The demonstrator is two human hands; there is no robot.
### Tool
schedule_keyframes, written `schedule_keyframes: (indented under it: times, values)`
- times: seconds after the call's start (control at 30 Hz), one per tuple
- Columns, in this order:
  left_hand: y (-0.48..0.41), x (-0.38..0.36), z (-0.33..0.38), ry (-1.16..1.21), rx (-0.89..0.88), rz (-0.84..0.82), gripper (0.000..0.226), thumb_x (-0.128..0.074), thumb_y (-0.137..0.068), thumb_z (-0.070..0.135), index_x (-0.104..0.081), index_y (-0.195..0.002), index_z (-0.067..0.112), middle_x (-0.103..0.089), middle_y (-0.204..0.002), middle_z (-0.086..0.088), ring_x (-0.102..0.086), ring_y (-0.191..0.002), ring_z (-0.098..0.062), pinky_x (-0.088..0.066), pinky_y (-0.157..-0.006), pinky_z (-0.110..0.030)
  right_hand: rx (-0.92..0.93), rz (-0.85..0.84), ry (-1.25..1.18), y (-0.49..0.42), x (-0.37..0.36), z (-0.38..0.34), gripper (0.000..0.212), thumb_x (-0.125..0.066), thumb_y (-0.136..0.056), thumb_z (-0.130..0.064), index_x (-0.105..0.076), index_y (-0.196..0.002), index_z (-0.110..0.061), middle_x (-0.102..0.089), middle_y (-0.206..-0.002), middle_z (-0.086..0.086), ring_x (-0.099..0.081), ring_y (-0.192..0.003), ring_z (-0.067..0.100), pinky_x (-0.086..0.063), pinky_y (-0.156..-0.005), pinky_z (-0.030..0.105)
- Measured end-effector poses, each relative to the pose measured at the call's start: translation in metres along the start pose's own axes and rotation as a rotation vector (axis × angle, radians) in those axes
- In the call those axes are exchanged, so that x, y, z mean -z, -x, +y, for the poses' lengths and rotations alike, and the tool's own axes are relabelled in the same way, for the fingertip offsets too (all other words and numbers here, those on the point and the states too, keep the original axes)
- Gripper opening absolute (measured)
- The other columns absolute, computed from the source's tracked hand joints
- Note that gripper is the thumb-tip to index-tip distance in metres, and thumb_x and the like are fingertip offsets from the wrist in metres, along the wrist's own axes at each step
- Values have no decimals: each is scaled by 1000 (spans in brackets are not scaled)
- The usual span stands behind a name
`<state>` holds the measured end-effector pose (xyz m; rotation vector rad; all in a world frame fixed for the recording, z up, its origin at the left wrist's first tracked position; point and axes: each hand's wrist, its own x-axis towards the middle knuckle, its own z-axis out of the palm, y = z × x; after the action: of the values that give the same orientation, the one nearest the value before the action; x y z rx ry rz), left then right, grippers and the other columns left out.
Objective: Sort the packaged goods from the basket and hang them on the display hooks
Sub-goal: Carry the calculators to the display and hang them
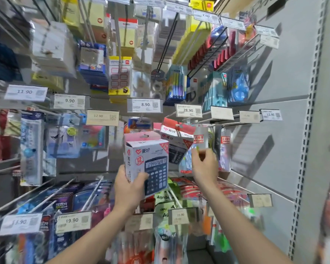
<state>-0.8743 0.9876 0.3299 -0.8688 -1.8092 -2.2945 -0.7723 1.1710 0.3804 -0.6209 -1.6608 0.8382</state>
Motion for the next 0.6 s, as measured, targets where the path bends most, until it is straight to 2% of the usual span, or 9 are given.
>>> schedule_keyframes:
  times: [0.07,0.1,0.17,0.27,0.4,0.5,0.6]
  values:
    - [-2,-8,4,50,11,-112,38,-72,-75,34,-59,-109,23,-73,-105,3,-71,-99,-19,-61,-81,-47,52,-249,-209,16,8,-4,21,-56,-103,-40,-62,-100,-20,-66,-96,-3,-63,-86,9,-51,-73,20]
    - [-3,-15,7,87,2,-157,34,-74,-81,27,-59,-111,20,-74,-106,2,-72,-99,-18,-62,-78,-41,45,-403,-284,24,12,-9,22,-58,-102,-40,-63,-108,-19,-70,-102,-3,-67,-91,8,-53,-76,19]
    - [-7,-28,14,141,-28,-221,25,-69,-92,10,-61,-115,15,-76,-106,2,-73,-96,-13,-59,-70,-24,16,-562,-376,27,15,-7,29,-66,-98,-36,-61,-122,-20,-73,-114,-4,-71,-104,11,-60,-85,31]
    - [-18,-42,25,126,-54,-338,26,-68,-96,12,-62,-119,20,-77,-109,8,-73,-98,-8,-56,-71,-19,9,-481,-411,19,20,-4,35,-73,-95,-23,-59,-126,-19,-74,-115,0,-72,-105,17,-62,-86,38]
    - [-37,-53,38,-18,-118,-415,32,-72,-96,23,-60,-125,25,-73,-116,14,-69,-98,5,-53,-75,-12,-37,-395,-489,7,30,-7,32,-73,-94,-16,-59,-123,-15,-75,-112,4,-75,-98,16,-63,-81,38]
    - [-47,-55,42,-86,-158,-458,46,-73,-95,25,-52,-135,30,-68,-122,15,-66,-105,5,-55,-90,-24,-55,-351,-452,3,27,-6,30,-74,-94,-17,-57,-119,-19,-72,-116,5,-75,-99,18,-63,-84,41]
    - [-48,-57,44,-80,-124,-465,45,-71,-97,23,-51,-137,30,-68,-125,11,-66,-111,-6,-56,-97,-34,-42,-326,-412,1,24,-5,28,-74,-94,-20,-56,-114,-26,-72,-115,1,-74,-100,17,-63,-85,43]
